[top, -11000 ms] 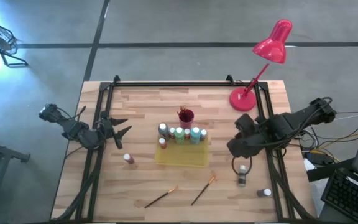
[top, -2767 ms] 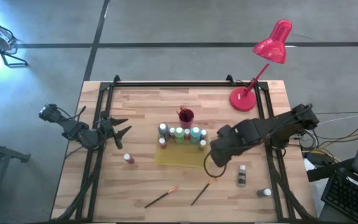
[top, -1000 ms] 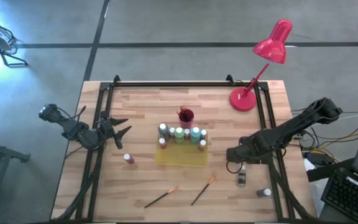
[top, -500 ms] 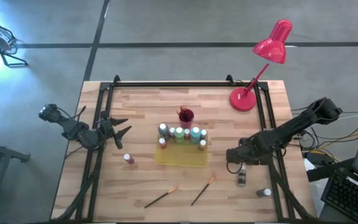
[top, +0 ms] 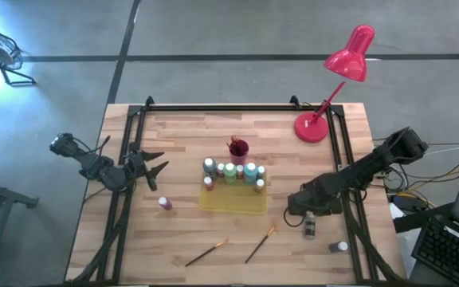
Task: Pick & Place Paint Supplies
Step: Put the small gray paint bottle into the yellow bin
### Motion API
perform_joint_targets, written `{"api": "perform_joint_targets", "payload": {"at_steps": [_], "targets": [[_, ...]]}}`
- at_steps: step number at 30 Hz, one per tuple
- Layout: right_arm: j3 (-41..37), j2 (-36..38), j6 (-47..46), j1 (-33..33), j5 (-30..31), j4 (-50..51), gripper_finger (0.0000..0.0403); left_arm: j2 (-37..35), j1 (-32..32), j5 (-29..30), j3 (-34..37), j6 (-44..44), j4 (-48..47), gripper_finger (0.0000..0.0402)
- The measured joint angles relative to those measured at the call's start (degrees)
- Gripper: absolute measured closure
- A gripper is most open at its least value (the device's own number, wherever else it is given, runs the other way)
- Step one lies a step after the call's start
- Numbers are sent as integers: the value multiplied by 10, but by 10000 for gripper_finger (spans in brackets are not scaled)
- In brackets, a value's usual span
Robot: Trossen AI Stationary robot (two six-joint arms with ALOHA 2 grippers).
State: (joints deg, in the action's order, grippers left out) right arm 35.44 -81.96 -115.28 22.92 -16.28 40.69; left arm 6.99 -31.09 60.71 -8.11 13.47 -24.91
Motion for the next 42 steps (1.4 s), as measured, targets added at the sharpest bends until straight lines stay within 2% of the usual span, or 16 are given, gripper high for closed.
{"api": "perform_joint_targets", "payload": {"at_steps": [16,20,32,37,42], "targets": [[-1,2,4,0,6,5,239,0,0,0,0,0,0,217],[-1,2,4,0,6,5,241,0,0,0,0,0,0,217],[-2,2,15,-1,-1,8,208,0,0,0,0,0,0,217],[-2,2,24,-4,-1,9,224,0,0,0,0,0,0,217],[-2,2,31,-4,-1,9,266,0,0,0,0,0,0,217]]}}
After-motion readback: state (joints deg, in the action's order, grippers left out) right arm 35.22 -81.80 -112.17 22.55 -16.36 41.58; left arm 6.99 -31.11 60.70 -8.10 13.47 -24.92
